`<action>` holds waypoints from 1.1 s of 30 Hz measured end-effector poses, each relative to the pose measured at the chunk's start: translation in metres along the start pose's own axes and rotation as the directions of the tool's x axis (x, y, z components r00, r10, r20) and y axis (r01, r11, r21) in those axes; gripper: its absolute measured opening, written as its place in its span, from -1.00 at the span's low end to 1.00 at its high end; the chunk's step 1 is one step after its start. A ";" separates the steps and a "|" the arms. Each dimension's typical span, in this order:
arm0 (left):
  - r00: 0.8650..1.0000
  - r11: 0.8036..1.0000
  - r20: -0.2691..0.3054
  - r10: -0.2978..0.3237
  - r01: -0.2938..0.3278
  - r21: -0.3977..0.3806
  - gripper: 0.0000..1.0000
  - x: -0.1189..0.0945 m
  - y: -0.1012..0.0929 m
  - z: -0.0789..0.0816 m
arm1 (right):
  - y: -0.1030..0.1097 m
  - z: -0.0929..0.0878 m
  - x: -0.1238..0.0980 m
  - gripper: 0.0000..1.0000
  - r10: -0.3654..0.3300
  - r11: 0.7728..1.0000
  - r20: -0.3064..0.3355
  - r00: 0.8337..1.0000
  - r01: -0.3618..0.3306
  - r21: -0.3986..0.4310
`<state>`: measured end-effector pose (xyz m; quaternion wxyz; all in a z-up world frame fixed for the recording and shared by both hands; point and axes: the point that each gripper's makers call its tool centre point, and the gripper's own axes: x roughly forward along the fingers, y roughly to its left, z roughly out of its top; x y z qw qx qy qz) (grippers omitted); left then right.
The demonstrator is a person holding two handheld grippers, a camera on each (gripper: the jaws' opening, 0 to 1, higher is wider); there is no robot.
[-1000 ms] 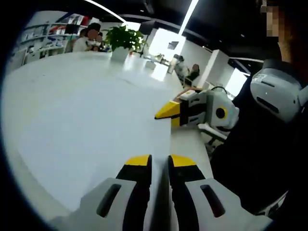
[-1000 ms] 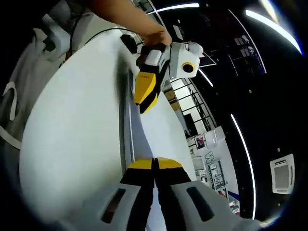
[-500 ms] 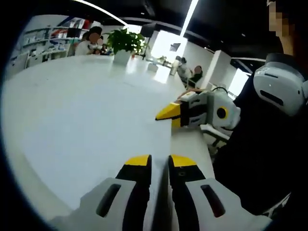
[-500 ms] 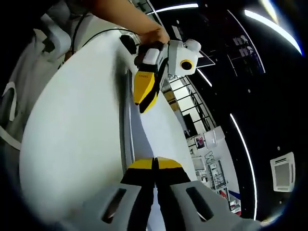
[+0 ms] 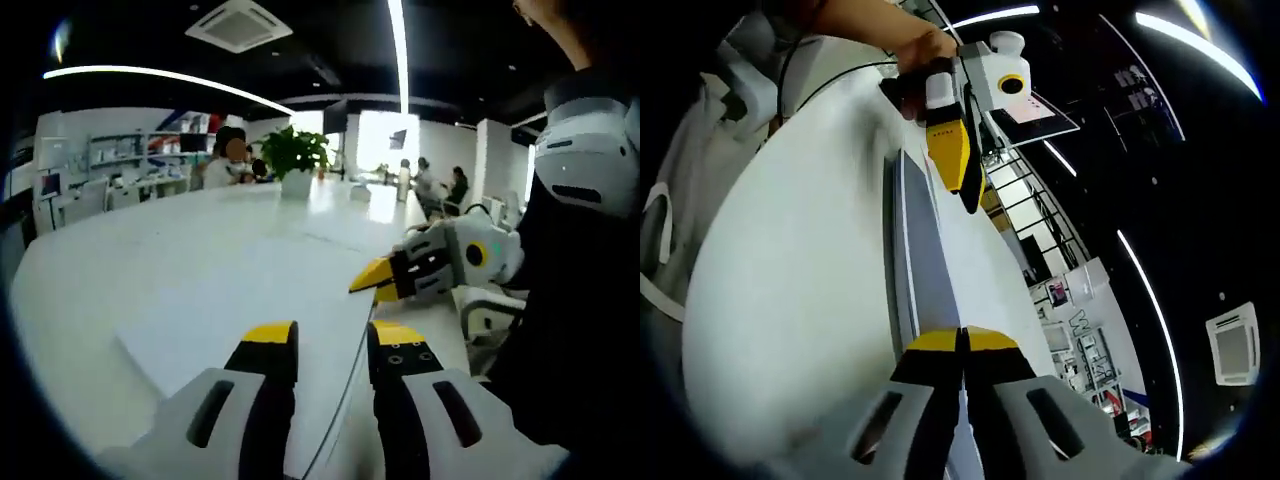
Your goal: Grasp the top corner of one sheet in the document stack and pull a single sheet out from the document stack, separating that one sheet from the rest and lifting it clear until the single sheet is fully removed from the stack
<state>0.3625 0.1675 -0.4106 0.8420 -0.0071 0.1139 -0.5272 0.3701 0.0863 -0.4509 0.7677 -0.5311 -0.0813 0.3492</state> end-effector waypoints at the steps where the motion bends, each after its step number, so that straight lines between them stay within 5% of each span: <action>1: 0.999 0.999 0.042 0.025 -0.024 -0.027 -0.44 -0.003 0.001 0.004 | 0.000 0.000 0.000 -0.97 0.000 1.000 0.000 1.000 0.000 0.002; 5: 0.975 0.992 0.185 0.123 -0.114 -0.059 -0.44 -0.018 0.000 0.014 | 0.000 0.000 0.001 -0.97 -0.002 1.000 0.001 1.000 0.002 0.013; 8: 0.936 0.971 0.260 0.239 -0.224 -0.088 -0.39 -0.030 0.010 0.019 | -0.001 0.000 0.001 -0.97 -0.001 1.000 0.003 1.000 0.001 0.031; 12: 0.907 0.951 0.289 0.306 -0.306 -0.048 -0.29 -0.046 0.006 0.017 | -0.001 0.000 0.000 -0.97 -0.002 0.999 0.007 1.000 0.001 0.049; 16: 0.905 0.944 0.268 0.331 -0.320 -0.086 -0.23 -0.055 0.001 0.007 | -0.001 0.000 0.000 -0.97 -0.003 0.999 0.002 1.000 0.003 0.040; 19: 0.900 0.922 0.211 0.382 -0.386 -0.021 -0.14 -0.061 0.002 -0.005 | -0.001 0.000 0.000 -0.97 -0.001 0.999 0.001 1.000 0.001 0.041; 23: 0.876 0.884 0.150 0.458 -0.467 0.028 0.15 -0.068 0.007 -0.016 | -0.001 0.000 0.000 -0.97 -0.001 0.999 0.001 1.000 0.001 0.043; 33: 0.880 0.886 0.128 0.458 -0.464 0.019 0.19 -0.077 0.005 -0.027 | -0.001 -0.001 0.001 -0.97 0.010 0.997 -0.006 1.000 -0.009 0.071</action>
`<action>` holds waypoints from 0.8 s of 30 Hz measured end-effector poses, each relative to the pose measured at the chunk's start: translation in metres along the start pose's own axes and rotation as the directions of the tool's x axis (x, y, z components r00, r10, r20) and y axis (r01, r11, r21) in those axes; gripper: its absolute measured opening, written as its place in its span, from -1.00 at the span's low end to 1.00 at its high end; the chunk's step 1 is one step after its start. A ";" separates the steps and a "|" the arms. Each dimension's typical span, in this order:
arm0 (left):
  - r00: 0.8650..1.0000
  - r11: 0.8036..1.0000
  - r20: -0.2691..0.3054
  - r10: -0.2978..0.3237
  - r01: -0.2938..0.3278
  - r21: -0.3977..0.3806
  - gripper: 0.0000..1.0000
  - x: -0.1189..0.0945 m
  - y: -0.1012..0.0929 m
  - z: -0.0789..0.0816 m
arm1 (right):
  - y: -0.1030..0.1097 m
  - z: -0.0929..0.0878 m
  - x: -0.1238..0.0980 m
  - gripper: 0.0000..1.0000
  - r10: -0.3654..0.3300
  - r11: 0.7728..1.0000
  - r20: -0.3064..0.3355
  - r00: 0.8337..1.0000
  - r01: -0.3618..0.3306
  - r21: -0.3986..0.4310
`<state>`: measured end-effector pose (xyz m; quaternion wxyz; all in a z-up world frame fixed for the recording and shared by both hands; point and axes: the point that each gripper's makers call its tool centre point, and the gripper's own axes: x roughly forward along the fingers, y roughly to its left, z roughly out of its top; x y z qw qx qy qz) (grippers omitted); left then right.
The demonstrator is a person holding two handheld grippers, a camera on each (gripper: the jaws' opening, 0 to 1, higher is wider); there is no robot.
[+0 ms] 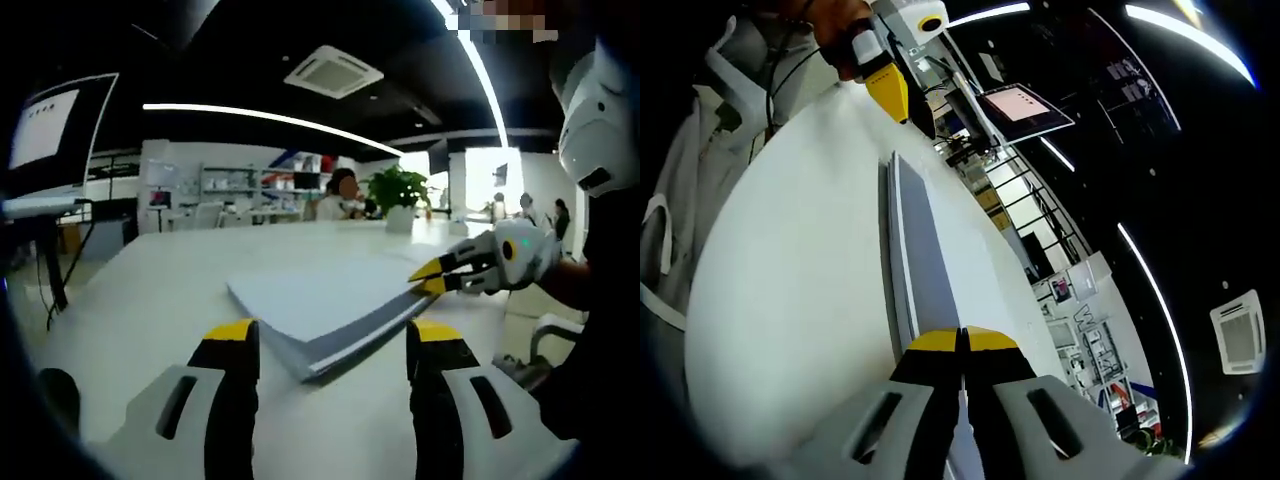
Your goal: Grasp the top corner of one sheet in the document stack and pull a single sheet out from the document stack, separating that one sheet from the rest and lifting it clear until the single sheet is fully removed from the stack
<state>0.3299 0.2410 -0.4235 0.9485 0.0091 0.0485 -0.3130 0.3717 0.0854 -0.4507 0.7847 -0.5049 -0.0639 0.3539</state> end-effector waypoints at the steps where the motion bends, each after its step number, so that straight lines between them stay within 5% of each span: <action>1: 1.000 1.000 -0.003 0.000 0.000 0.006 0.19 0.000 -0.001 0.000 | 0.000 -0.001 0.000 -0.97 0.006 0.999 -0.010 1.000 -0.006 0.045; 5: 1.000 0.999 -0.021 0.015 -0.014 0.040 0.22 0.000 -0.003 -0.002 | 0.001 0.001 0.000 -0.97 0.064 0.982 0.009 0.998 -0.065 0.175; 9: 1.000 0.999 0.000 0.022 -0.022 0.042 0.22 -0.002 -0.004 0.003 | -0.018 0.007 -0.007 -0.97 0.049 0.963 0.055 0.997 -0.062 0.262; 12: 0.999 0.999 0.019 0.036 -0.037 0.030 0.22 -0.002 -0.003 0.007 | -0.037 0.014 -0.015 -0.97 0.051 0.911 0.100 0.994 -0.087 0.404; 14: 0.999 0.999 0.027 0.032 -0.033 0.031 0.22 0.000 -0.006 0.008 | -0.052 0.016 -0.023 -0.97 0.043 0.841 0.131 0.990 -0.107 0.531; 16: 0.999 0.999 0.031 0.026 -0.027 0.038 0.22 0.001 -0.009 0.010 | -0.067 0.020 -0.032 -0.97 0.038 0.730 0.186 0.982 -0.155 0.665; 17: 0.999 0.998 0.034 0.025 -0.026 0.050 0.22 0.001 -0.010 0.011 | -0.076 0.021 -0.039 -0.97 0.036 0.646 0.226 0.974 -0.195 0.738; 19: 0.999 0.998 0.035 0.023 -0.025 0.059 0.22 0.001 -0.011 0.013 | -0.087 0.022 -0.048 -0.97 0.028 0.564 0.265 0.964 -0.234 0.792; 24: 0.994 0.999 0.105 -0.014 0.019 -0.046 0.21 0.000 -0.016 0.029 | -0.115 0.024 -0.073 -0.98 0.009 0.423 0.326 0.945 -0.299 0.856</action>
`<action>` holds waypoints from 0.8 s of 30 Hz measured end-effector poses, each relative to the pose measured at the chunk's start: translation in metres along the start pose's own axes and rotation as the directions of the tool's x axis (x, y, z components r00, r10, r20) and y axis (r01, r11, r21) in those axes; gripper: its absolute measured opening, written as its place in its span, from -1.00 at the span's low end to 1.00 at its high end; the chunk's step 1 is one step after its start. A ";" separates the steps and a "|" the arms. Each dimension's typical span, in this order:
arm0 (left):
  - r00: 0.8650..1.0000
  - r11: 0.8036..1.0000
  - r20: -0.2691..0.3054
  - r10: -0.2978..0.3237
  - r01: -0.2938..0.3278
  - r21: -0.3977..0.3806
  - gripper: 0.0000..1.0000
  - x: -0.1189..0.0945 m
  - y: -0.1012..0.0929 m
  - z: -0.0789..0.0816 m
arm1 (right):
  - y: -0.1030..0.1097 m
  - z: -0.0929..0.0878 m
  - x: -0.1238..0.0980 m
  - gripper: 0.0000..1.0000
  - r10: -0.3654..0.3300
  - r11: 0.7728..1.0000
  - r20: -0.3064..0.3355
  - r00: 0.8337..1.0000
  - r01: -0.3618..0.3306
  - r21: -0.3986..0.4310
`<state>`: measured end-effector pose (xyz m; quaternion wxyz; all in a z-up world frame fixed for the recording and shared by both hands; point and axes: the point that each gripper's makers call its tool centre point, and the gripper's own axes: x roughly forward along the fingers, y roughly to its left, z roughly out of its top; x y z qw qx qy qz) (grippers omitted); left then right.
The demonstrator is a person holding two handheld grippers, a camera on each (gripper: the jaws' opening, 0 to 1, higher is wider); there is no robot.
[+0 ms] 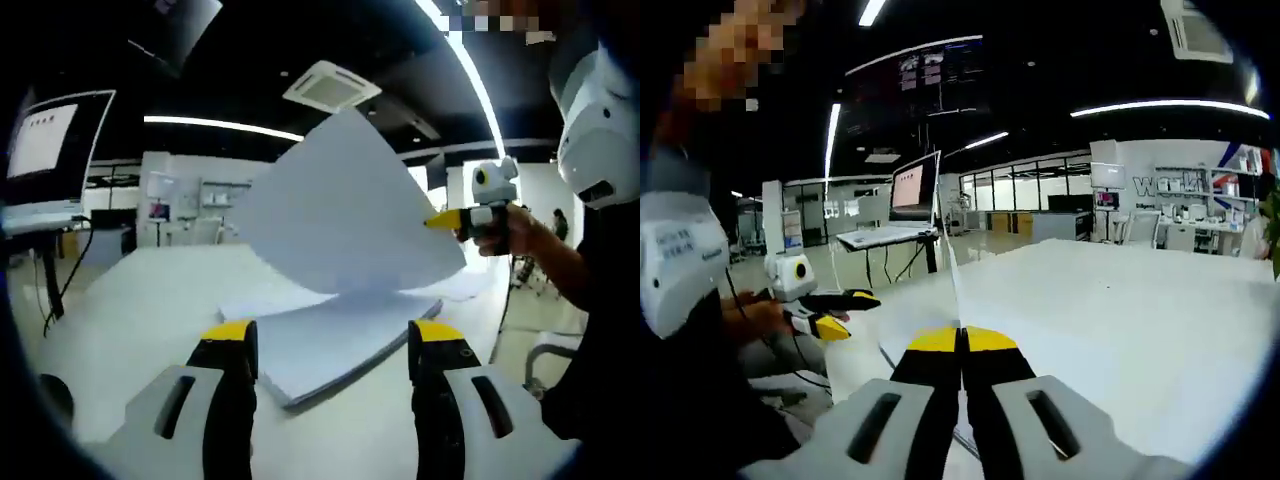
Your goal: Grasp the top corner of one sheet in the document stack and pull a single sheet out from the document stack, separating that one sheet from the rest and lifting it clear until the single sheet is fully removed from the stack
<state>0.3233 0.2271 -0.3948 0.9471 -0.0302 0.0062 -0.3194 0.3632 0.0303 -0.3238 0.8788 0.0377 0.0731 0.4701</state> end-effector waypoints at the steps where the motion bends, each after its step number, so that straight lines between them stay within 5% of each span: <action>1: 1.000 1.000 0.004 0.000 0.000 -0.002 0.21 0.000 0.001 0.001 | -0.001 0.004 -0.005 -0.98 0.007 0.999 0.004 1.000 -0.007 0.038; 5: 1.000 1.000 0.003 0.011 -0.011 0.002 0.19 0.002 0.006 -0.001 | -0.011 0.021 -0.023 -0.97 0.013 0.979 0.020 1.000 -0.017 0.201; 11: 1.000 0.999 0.022 -0.010 0.011 -0.052 0.16 0.007 0.001 0.003 | -0.024 0.050 -0.055 -0.97 0.037 0.920 0.118 0.992 -0.080 0.382; 17: 1.000 0.999 0.016 -0.014 0.015 -0.041 0.16 0.014 -0.001 0.000 | -0.054 0.053 -0.086 -0.97 -0.024 0.872 0.140 0.990 -0.048 0.488; 24: 1.000 0.999 0.010 -0.002 0.003 -0.054 0.16 0.012 0.005 -0.003 | -0.096 0.042 -0.122 -0.97 -0.118 0.830 0.091 0.989 0.048 0.556</action>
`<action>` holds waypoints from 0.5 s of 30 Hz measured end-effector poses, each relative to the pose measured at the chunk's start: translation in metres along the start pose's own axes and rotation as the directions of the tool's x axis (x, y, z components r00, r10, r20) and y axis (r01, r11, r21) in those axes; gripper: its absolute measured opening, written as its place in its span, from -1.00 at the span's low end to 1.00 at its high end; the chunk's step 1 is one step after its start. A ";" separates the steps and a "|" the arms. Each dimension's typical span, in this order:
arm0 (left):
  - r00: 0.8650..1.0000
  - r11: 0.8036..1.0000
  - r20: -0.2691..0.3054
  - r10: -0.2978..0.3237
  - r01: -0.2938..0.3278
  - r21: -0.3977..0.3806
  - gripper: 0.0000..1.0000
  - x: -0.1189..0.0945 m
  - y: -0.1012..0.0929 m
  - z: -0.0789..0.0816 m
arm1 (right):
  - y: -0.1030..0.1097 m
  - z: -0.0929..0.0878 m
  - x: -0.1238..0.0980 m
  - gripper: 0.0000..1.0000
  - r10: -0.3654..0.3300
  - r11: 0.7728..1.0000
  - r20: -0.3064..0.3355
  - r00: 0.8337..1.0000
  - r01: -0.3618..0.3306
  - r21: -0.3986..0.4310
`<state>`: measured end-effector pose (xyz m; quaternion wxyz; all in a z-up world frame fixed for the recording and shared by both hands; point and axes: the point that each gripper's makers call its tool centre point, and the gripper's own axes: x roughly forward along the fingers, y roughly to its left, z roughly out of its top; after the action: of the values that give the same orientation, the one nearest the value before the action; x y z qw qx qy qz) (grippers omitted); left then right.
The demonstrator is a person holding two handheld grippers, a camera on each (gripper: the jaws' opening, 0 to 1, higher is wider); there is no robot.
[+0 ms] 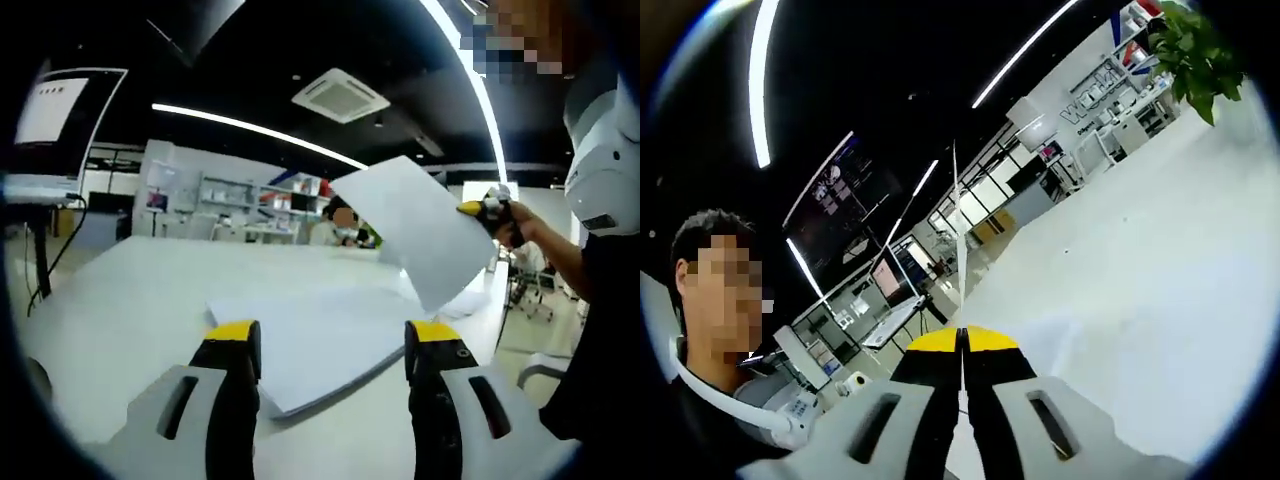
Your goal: Grasp the top corner of one sheet in the document stack and pull a single sheet out from the document stack, separating that one sheet from the rest and lifting it clear until the single sheet is fully removed from the stack
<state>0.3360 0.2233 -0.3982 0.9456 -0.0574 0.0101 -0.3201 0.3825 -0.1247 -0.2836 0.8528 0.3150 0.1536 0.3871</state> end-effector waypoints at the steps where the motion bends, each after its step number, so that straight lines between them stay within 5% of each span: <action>1: 1.000 1.000 -0.002 0.001 -0.001 0.000 0.16 0.000 0.001 -0.001 | -0.007 0.001 -0.005 -0.97 -0.012 1.000 -0.003 1.000 0.012 0.011; 9: 1.000 1.000 -0.013 -0.001 0.001 0.003 0.16 0.002 0.001 -0.003 | -0.083 -0.004 -0.037 -0.97 -0.170 0.983 -0.060 0.984 0.174 0.058; 15: 1.000 1.000 -0.017 -0.007 0.007 0.015 0.15 0.003 0.000 -0.002 | -0.140 -0.015 -0.058 -0.97 -0.324 0.945 -0.126 0.938 0.327 0.006</action>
<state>0.3385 0.2217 -0.3997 0.9447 -0.0477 0.0153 -0.3241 0.4158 -0.2328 -0.3860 0.8897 0.2720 0.2610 0.2574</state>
